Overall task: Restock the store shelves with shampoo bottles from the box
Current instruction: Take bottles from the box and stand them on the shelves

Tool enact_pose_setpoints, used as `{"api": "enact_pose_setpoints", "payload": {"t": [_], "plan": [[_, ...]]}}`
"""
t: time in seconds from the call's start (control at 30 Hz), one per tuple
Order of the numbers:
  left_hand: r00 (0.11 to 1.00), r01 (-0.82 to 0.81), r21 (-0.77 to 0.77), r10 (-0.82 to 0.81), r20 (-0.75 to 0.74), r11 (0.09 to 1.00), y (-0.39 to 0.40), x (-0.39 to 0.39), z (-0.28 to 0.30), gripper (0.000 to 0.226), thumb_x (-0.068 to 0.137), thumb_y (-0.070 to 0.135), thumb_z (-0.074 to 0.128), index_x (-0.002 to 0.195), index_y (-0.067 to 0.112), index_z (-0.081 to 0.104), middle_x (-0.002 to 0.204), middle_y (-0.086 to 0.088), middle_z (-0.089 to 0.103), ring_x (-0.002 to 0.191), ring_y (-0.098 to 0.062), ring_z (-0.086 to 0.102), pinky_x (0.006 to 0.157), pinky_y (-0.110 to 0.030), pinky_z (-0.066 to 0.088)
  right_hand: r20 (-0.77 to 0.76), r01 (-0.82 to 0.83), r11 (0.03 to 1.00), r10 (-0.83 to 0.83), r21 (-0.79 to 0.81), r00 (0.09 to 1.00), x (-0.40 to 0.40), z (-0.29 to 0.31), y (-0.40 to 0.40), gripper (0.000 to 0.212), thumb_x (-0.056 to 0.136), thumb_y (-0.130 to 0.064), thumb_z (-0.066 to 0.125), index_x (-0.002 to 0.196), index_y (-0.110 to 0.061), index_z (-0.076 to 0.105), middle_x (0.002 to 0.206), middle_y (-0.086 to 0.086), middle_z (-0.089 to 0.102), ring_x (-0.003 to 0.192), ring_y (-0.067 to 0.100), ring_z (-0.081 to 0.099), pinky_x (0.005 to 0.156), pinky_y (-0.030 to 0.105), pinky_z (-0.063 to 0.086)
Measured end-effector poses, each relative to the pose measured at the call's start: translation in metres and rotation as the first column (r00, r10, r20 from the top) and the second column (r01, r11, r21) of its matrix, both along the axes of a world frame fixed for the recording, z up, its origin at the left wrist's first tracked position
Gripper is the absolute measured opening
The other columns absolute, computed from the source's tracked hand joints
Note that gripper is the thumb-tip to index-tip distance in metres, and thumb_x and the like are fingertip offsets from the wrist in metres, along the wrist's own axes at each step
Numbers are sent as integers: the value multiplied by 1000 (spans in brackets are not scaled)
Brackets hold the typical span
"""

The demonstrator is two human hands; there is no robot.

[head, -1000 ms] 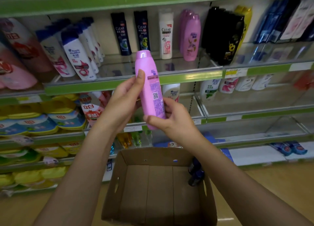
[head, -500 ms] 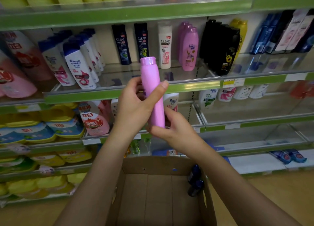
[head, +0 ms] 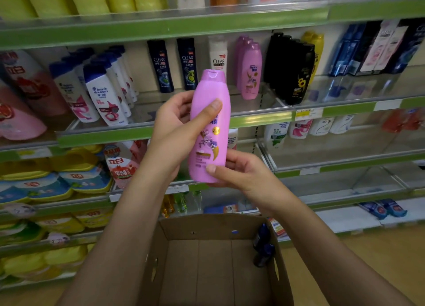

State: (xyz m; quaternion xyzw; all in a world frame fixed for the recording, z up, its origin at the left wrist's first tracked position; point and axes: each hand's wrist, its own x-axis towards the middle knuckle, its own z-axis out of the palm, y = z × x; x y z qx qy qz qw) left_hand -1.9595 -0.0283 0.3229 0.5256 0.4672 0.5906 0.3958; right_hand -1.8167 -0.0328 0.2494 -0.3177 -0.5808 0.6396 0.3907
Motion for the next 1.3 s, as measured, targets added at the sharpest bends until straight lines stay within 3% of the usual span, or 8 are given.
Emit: {"api": "enact_pose_setpoints", "payload": {"t": [0.13,0.3,0.5,0.77,1.07,1.23,1.3], "plan": [[999,-12,25,13,-29,1000,4,4,2,48,77,26,75,119,10,58,107,-1,69,88,-7,69,69,-18,54,-43,59,998,-60,-11,997,11,3,1,38,88,-1,62,125,-3,56,115,13,71,105,24,68,94,33,54],[992,101,39,-98,-75,994,17,17,1,25,86,29,64,107,15,64,101,-4,71,91,-15,69,77,-29,57,-59,129,992,-128,12,990,29,3,2,36,90,2,59,126,0,55,114,12,70,101,18,69,88,25,54],[986,128,63,-120,-115,990,45,47,0,18,87,30,64,102,21,65,100,-5,71,90,-13,69,77,-25,56,-51,156,987,-155,23,987,61,2,22,37,90,1,59,127,-1,55,116,14,70,104,20,68,92,28,54],[995,69,56,-65,-74,996,96,92,-6,23,89,22,62,110,13,62,101,-4,70,86,-8,69,71,-21,54,77,133,988,-140,82,987,106,1,87,36,89,-5,64,125,-5,59,116,10,70,109,21,67,96,32,53],[991,-15,115,30,-128,993,166,117,-1,19,91,12,59,110,11,60,98,1,68,82,-1,66,74,-17,52,192,114,977,-148,178,970,124,7,188,34,85,0,67,118,-3,62,114,11,70,106,19,67,92,24,53],[987,-69,122,86,-136,990,201,118,-4,21,92,9,57,112,5,58,100,-1,67,87,-6,65,77,-18,53,265,73,974,-131,216,955,122,9,230,33,85,-2,68,117,-5,62,112,8,69,101,16,66,85,16,54],[985,-86,109,101,-141,990,212,119,-8,22,92,9,56,114,3,57,100,-1,66,86,-4,64,75,-17,53,288,72,972,-137,223,948,122,7,242,36,85,0,68,120,-2,59,115,12,68,105,22,66,88,21,54]]}}
